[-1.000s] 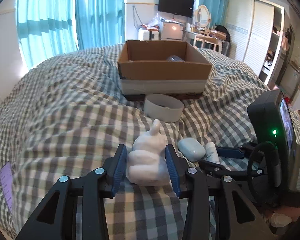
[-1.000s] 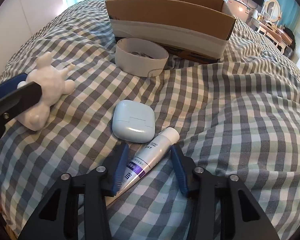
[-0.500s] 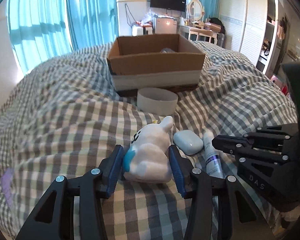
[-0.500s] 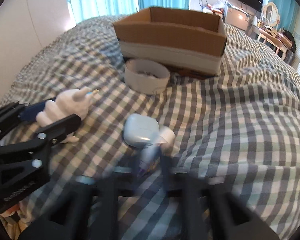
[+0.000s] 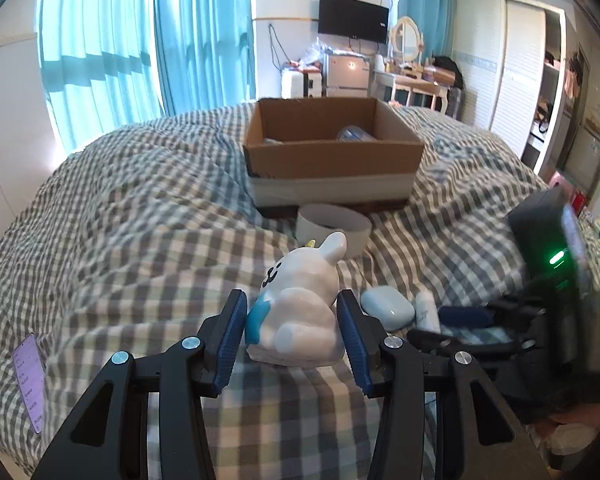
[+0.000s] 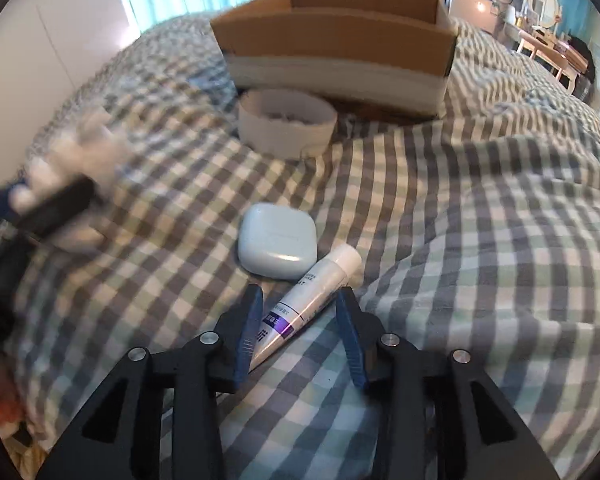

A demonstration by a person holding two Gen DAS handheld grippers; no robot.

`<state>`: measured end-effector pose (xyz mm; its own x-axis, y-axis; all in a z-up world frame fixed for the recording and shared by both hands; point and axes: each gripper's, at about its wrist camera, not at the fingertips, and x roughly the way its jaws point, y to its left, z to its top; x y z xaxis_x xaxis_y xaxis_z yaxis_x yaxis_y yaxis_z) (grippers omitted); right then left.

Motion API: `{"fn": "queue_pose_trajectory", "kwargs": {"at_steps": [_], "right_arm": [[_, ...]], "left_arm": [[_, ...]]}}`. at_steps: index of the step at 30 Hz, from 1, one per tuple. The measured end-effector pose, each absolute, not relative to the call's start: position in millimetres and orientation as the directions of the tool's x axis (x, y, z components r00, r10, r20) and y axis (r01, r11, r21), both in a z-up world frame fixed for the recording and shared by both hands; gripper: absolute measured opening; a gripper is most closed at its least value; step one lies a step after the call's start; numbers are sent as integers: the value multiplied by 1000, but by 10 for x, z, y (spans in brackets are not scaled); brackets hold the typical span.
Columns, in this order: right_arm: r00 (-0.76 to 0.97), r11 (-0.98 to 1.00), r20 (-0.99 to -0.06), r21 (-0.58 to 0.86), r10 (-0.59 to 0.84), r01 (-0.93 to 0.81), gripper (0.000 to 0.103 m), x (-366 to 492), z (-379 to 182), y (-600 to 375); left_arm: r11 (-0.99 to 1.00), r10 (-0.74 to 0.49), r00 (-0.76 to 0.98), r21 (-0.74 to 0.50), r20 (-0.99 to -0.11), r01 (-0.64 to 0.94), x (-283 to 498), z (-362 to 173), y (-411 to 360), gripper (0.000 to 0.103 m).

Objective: Organize objects
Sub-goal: 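Grasp the white toothpaste tube with the right tool and lift it while the left tool holds the plush toy, then carry the plush toy and toothpaste tube into the box and release both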

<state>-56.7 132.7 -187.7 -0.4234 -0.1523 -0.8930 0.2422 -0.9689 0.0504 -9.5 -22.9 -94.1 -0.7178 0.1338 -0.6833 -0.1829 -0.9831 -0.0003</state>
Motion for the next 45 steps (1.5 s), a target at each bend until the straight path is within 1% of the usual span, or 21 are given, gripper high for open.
{"fn": "queue_pose_trajectory", "kwargs": {"at_steps": [3, 9, 13, 22, 30, 38, 45], "right_arm": [[-417, -969, -901, 11, -116, 245, 41, -641, -1937, 1248], [-434, -969, -897, -33, -80, 246, 31, -690, -1938, 1204], [-494, -971, -858, 25, -144, 240, 26, -614, -1753, 1277], [-595, -965, -781, 35, -190, 262, 23, -506, -1307, 1208], [-653, -962, -731, 16, -197, 271, 21, -355, -1090, 1202], [-707, -962, -676, 11, -208, 273, 20, -242, -753, 1257], [-745, -963, -635, -5, -205, 270, 20, -316, -404, 1321]], "left_arm": [[-984, 137, -711, -12, -689, -178, -116, -966, -267, 47], [-984, 147, -695, -30, -703, -178, -124, -1026, -303, 47], [-983, 145, -696, -25, -703, -179, -128, -1039, -296, 47], [-983, 138, -706, -8, -695, -185, -103, -979, -238, 47], [-982, 142, -729, -3, -670, -189, -39, -828, -218, 47], [-982, 163, -747, -36, -645, -183, -67, -597, -253, 47], [-983, 166, -769, -45, -617, -176, -323, -263, -213, 47]]}}
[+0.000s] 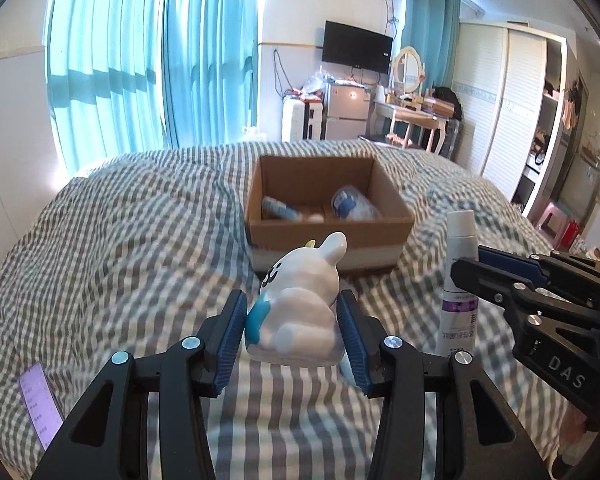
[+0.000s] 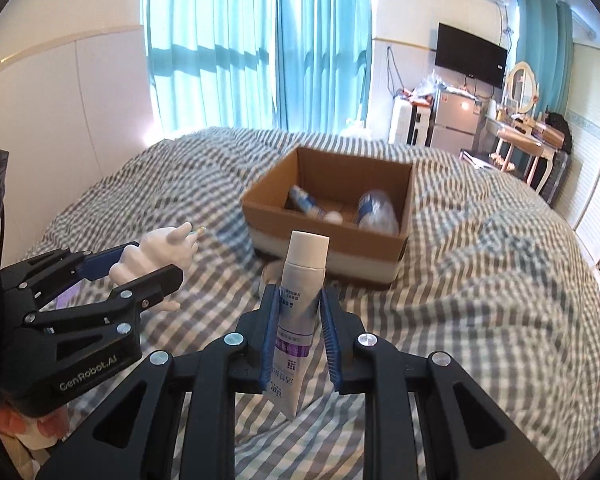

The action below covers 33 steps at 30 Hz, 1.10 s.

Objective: Organize objects
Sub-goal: 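Carry the plush toy and toothpaste tube into the box and release both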

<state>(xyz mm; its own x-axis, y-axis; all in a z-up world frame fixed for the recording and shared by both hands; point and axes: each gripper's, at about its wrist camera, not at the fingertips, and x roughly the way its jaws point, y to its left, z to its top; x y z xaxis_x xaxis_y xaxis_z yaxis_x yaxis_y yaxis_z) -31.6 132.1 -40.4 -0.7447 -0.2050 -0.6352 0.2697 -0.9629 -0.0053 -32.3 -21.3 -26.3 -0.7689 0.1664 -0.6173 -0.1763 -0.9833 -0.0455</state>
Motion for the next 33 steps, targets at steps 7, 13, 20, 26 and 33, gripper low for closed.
{"fn": "queue_pose_trajectory", "kwargs": {"at_steps": [7, 13, 20, 26, 33], "right_arm": [[-785, -961, -587, -43, -196, 272, 20, -603, -6, 1372], [-806, -962, -562, -58, -188, 265, 20, -1019, 273, 1433], [-806, -964, -563, -55, -185, 259, 20, -1695, 391, 1457], [-765, -963, -616, -39, -187, 266, 20, -2317, 150, 1452], [-668, -954, -714, 0, -210, 300, 20, -2902, -426, 1471]], "left_arm": [[-983, 172, -787, -50, -592, -177, -716, 13, -145, 47], [-984, 160, -791, -30, -591, -176, -1184, 175, -64, 47], [-985, 152, -785, -27, -601, -170, -1793, 177, 15, 47], [-984, 155, -756, -31, -636, -176, -2292, -34, 90, 47], [-978, 152, -713, 0, -684, -209, -2731, -501, 224, 47]]}}
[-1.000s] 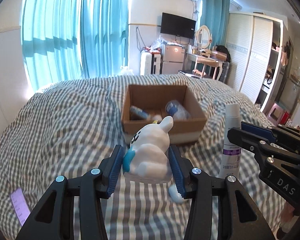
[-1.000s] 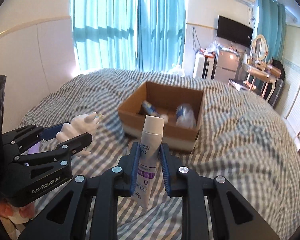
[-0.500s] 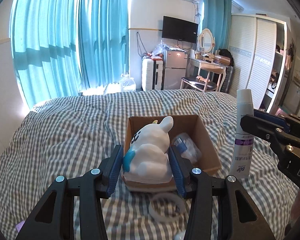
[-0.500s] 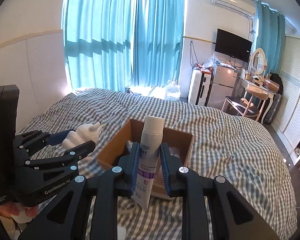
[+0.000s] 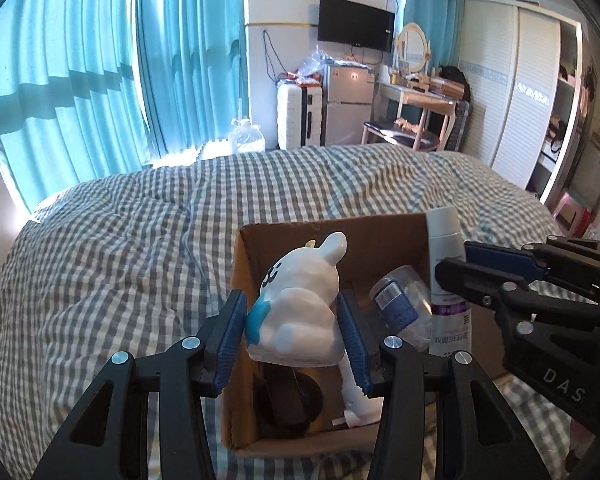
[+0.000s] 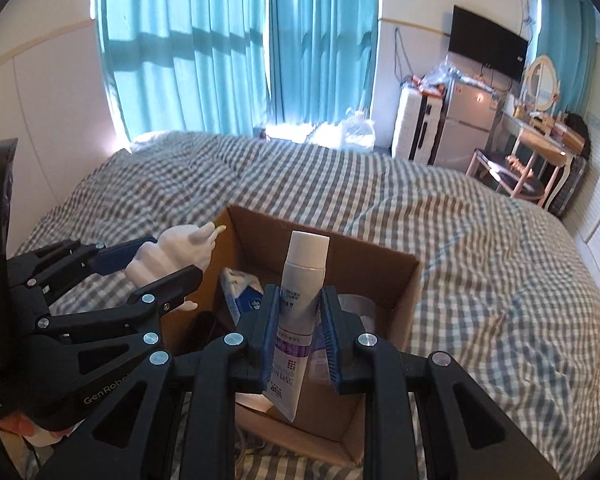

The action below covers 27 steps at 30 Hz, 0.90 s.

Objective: Organize objects
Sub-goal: 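Carry the plush toy and toothpaste tube into the box and release both, then withdraw both tools from the box toward the earbud case and tape roll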

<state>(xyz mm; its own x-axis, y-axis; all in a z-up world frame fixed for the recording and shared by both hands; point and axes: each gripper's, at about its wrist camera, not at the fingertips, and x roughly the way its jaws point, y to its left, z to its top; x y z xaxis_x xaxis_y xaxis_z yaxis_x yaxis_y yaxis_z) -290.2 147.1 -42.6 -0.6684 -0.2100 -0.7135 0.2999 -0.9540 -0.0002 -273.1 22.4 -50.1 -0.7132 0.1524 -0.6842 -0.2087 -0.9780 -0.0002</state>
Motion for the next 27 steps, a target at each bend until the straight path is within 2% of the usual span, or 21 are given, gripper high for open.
{"fn": "queue_pose_trajectory", "kwargs": {"at_steps": [5, 12, 15, 16, 17, 18, 19, 23, 25, 27], "right_arm": [[-616, -946, -755, 20, -226, 322, 21, -3115, -795, 1525], [-602, -946, -758, 58, -249, 318, 22, -3247, -974, 1612], [-584, -948, -771, 80, -255, 308, 22, -3255, -966, 1661], [-592, -949, -764, 83, -257, 305, 22, -3232, -938, 1691], [-602, -951, -758, 79, -251, 297, 24, -3215, -914, 1713], [-609, -954, -754, 77, -246, 290, 31, -3185, -881, 1721], [-616, -957, -750, 77, -241, 281, 37, -3156, -846, 1747], [-645, -963, -729, 77, -230, 257, 45, -2996, -648, 1810], [-666, -969, -715, 61, -210, 241, 53, -2882, -522, 1848], [-686, -971, -699, 54, -203, 232, 57, -2781, -406, 1873]], "left_arm": [[-967, 165, -687, 20, -707, -253, -2890, -725, 268, 47], [-958, 149, -676, 63, -722, -279, -3005, -906, 361, 48], [-954, 138, -668, 83, -731, -288, -3003, -946, 395, 55], [-954, 129, -674, 93, -728, -284, -2987, -941, 407, 66], [-955, 123, -679, 101, -723, -280, -2965, -930, 410, 77], [-955, 125, -686, 101, -716, -280, -2926, -905, 425, 80], [-955, 129, -690, 98, -712, -280, -2885, -882, 428, 81], [-959, 118, -684, 96, -720, -266, -2787, -749, 387, 82], [-965, 122, -693, 78, -711, -250, -2711, -620, 334, 82], [-970, 127, -710, 62, -693, -234, -2612, -460, 278, 88]]}}
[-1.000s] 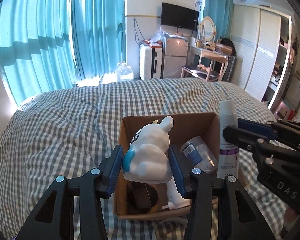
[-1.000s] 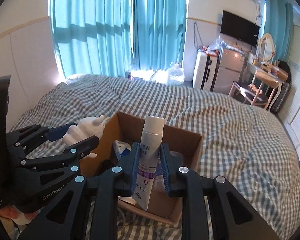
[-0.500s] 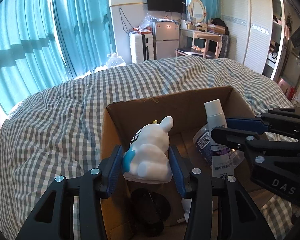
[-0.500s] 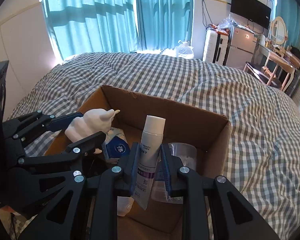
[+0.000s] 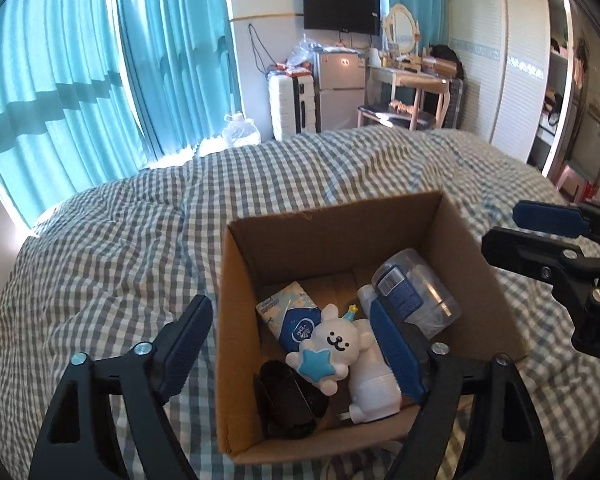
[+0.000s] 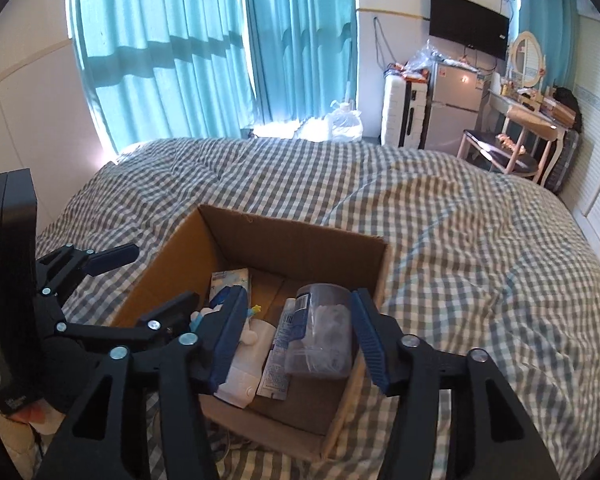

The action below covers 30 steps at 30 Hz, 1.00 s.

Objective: Organize objects
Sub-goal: 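Withdraw both tools from the box toward the earbud case and tape roll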

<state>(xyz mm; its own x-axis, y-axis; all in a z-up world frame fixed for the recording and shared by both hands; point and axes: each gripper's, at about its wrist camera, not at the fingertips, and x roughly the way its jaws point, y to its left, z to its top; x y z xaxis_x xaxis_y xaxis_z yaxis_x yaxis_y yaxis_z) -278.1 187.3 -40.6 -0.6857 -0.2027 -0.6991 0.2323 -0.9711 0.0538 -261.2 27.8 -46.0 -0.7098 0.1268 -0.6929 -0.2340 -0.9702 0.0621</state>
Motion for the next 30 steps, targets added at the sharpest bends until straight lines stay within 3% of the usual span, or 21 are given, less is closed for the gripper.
{"fn": "queue_pose_trajectory", "kwargs": {"at_steps": [4, 9, 13, 22, 30], "right_arm": [[-729, -975, -656, 57, -198, 214, 72, -2525, -127, 1921], [-780, -981, -604, 19, -164, 191, 77, -2142, 198, 1882], [-823, -985, -550, -1, -142, 171, 92, -1748, 436, 1867], [-867, -992, -485, 3, -113, 128, 94, -1039, 619, 1951], [-857, -987, -492, 41, -154, 154, 94, -725, 405, 1904]], "left_arm": [[-977, 128, -750, 49, -649, -209, -2384, -161, 218, 96], [-979, 125, -794, 57, -595, -196, -2008, 189, 178, 99], [-983, 128, -825, 39, -551, -178, -1675, 402, 78, 102], [-992, 96, -866, 28, -491, -126, -1100, 677, -102, 102], [-998, 60, -873, 2, -485, -69, -727, 546, -204, 103]]}}
